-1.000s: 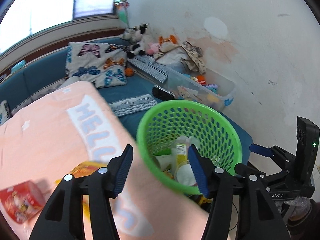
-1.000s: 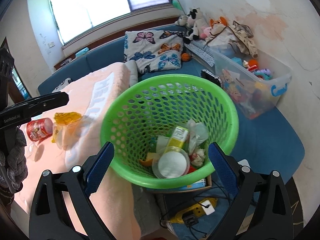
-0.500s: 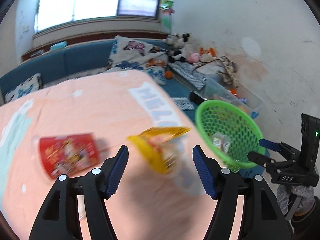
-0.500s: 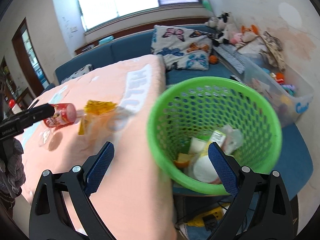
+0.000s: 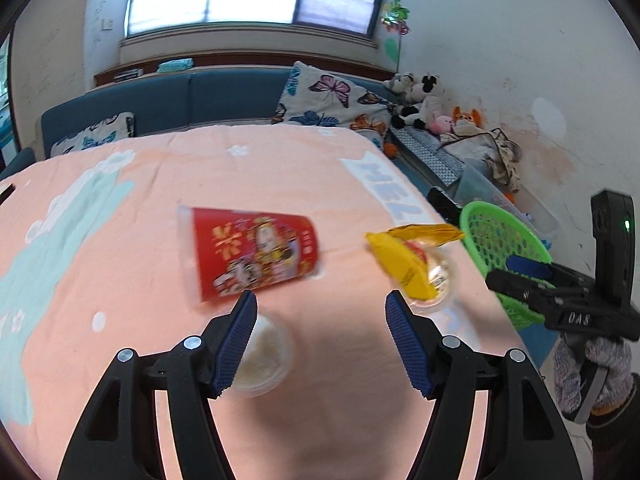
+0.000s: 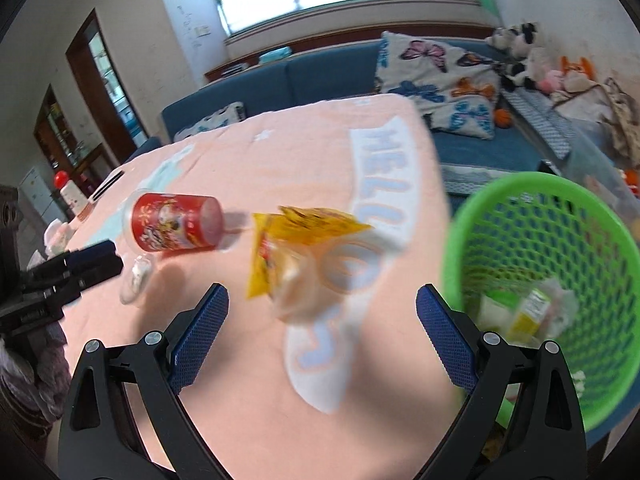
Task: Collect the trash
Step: 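Move both tools back over the table toward the yellow snack bag, then grasp the yellow snack bag with the right tool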
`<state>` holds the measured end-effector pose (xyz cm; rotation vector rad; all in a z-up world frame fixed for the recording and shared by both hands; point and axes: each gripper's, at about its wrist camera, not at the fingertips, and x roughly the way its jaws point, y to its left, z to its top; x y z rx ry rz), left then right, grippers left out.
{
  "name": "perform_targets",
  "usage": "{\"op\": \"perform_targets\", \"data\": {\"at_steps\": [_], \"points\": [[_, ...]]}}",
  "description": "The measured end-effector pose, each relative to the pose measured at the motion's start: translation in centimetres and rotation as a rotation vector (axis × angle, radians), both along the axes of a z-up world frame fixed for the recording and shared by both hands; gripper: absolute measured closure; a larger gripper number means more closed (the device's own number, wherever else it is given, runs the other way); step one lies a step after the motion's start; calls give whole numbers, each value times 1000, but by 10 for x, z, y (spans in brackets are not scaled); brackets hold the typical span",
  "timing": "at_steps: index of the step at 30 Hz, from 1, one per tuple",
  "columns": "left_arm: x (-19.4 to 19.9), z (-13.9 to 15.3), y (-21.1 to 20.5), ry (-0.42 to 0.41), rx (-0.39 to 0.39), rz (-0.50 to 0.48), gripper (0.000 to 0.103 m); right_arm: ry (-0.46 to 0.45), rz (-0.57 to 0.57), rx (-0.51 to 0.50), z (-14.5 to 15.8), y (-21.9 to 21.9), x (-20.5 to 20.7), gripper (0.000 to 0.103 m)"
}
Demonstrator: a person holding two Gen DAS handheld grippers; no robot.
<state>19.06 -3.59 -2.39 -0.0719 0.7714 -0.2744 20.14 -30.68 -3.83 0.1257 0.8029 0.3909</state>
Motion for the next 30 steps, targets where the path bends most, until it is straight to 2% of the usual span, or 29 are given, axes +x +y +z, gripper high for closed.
{"op": "perform_targets", "data": {"at_steps": [8,13,17,23,25,27,30], "points": [[-1,-10,10,18,-19,-1,38,52,-3,84,2,12,36,10],[0,-15,3,29,-25,-23,38,99,-21,118,-4,10,58,17],[-2,-18,-4,35,-17,-40,38,141,-17,135,-12,12,72,29],[-3,-21,-4,42,-16,-40,38,177,-36,139,-25,11,82,31],[-2,-23,-3,47,-19,-40,38,189,-40,160,-28,9,86,37],[-2,-25,-4,50,-21,-43,38,198,-43,195,-30,8,89,47],[-1,-26,-7,56,-21,-50,38,194,-54,226,-29,6,92,55]]}}
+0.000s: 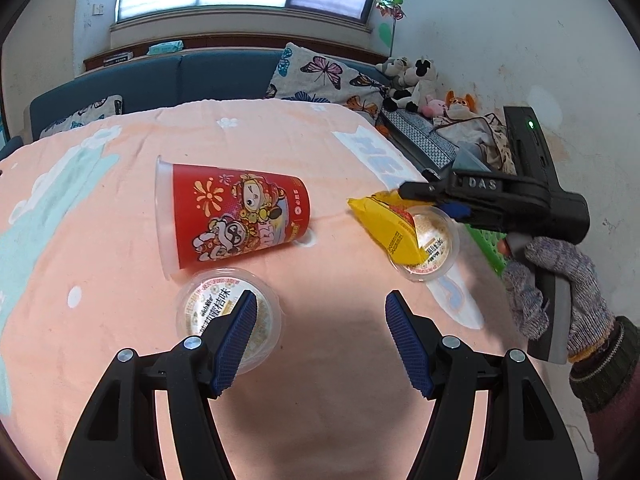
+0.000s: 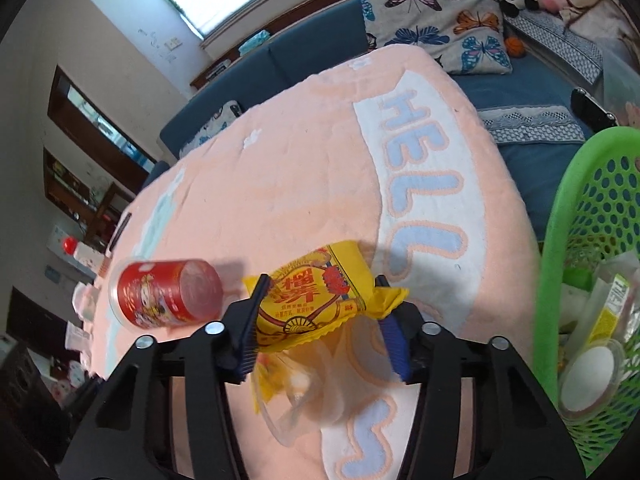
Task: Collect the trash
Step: 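Grasp the yellow snack bag with the right tool, then carry the snack bag to the basket with the right tool while the left tool grasps the pudding cup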
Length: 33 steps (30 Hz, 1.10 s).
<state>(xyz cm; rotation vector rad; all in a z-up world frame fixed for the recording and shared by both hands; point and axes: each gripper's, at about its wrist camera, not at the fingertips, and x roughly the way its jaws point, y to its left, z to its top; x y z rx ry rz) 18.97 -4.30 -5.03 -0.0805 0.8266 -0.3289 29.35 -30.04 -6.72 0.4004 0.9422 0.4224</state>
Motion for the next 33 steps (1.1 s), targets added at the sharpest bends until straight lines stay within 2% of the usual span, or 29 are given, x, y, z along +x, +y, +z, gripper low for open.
{"op": "perform_targets", "data": {"at_steps": [9,16,24,26,33], "points": [[1,-6,-8,17,-4,-19,38,-78,-5,-7,22,11,5,58],[4,-4,-22,18,-10,-51,39,-143,-25,-24,43,1,-2,58],[19,-3,-59,25,5,-128,38,-200,-89,-53,63,-40,-30,58],[24,-2,-72,25,18,-150,34,-205,-111,-65,66,-52,-36,58],[46,-3,-108,30,46,-222,29,-208,-187,-123,66,-95,-57,58]]}}
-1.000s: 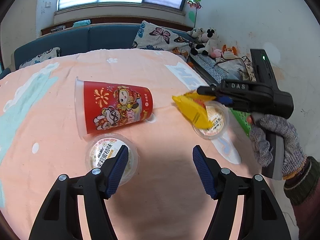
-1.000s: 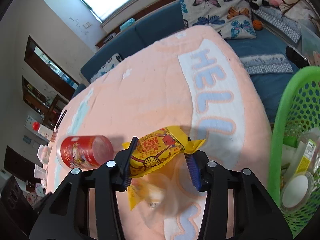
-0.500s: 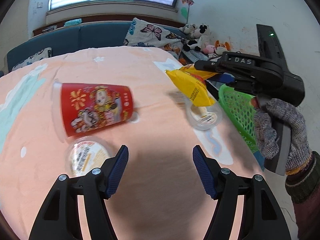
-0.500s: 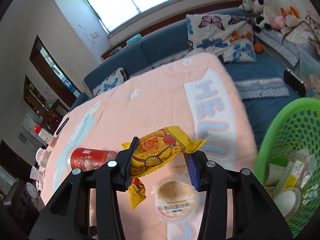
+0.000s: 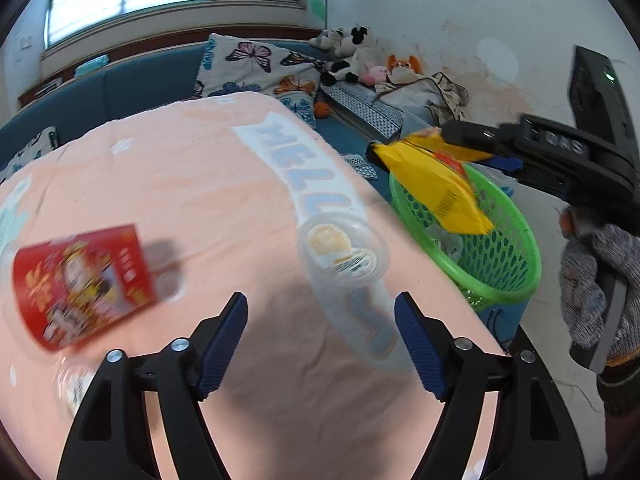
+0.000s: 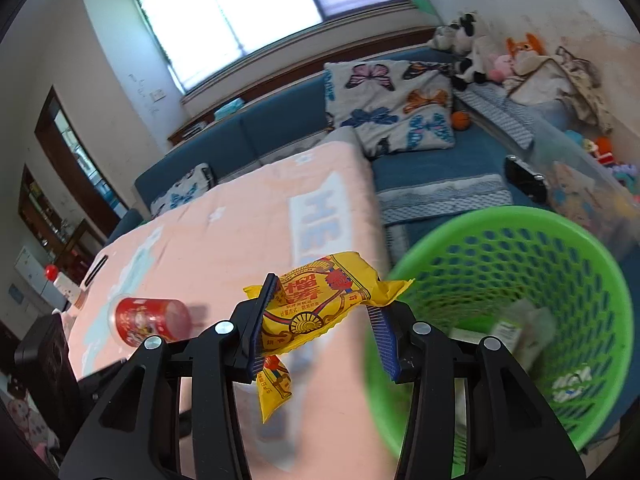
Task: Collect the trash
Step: 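Carry the snack bag to the basket with the right tool while the left tool grasps the pudding cup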
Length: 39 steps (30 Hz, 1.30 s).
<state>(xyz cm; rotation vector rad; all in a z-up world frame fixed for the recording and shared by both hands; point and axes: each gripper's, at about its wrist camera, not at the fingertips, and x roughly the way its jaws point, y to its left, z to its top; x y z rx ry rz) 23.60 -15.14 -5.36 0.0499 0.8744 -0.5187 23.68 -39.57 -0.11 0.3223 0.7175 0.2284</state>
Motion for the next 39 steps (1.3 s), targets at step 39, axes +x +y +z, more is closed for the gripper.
{"op": "perform_targets", "data": {"at_steps": [39], "points": [[59,-33,-67,66,85,-72,40,147,-262,-107,-66,-125,-16,56]]}}
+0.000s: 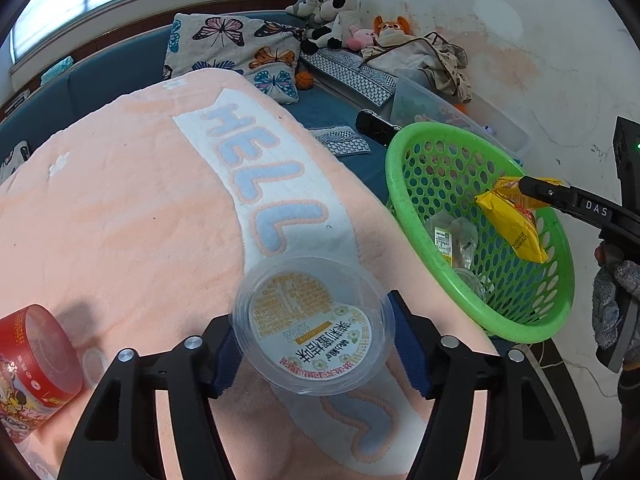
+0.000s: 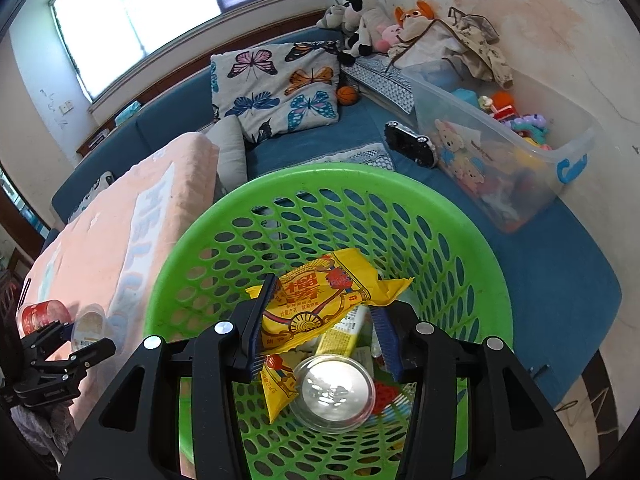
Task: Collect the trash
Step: 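Carry the snack bag to the basket with the right tool while the left tool grasps the pudding cup, then open the right tool to drop the snack bag into the basket, then carry the sealed pudding cup over the basket with the left tool and release it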
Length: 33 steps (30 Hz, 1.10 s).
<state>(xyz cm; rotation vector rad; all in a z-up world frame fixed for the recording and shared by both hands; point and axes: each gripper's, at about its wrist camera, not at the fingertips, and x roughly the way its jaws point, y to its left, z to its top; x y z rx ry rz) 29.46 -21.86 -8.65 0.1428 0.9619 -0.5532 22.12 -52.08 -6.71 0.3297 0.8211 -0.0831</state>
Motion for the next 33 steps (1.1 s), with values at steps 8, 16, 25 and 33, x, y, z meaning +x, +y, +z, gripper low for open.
{"op": "perform_targets", "data": {"at_steps": [8,16,25,33], "points": [[-2,8,2,-24,-10,6,40,-5,3,-17,2,0,-2,52],[-7,21,-3,-51,-24,-11,40,-8,-1,-22,3,1,-3,42],[-10,37,-18,-77,-40,-38,40,-20,-6,-22,6,0,-11,36],[-15,55,-42,-109,-51,-83,40,-27,12,-38,8,3,-24,31]]}}
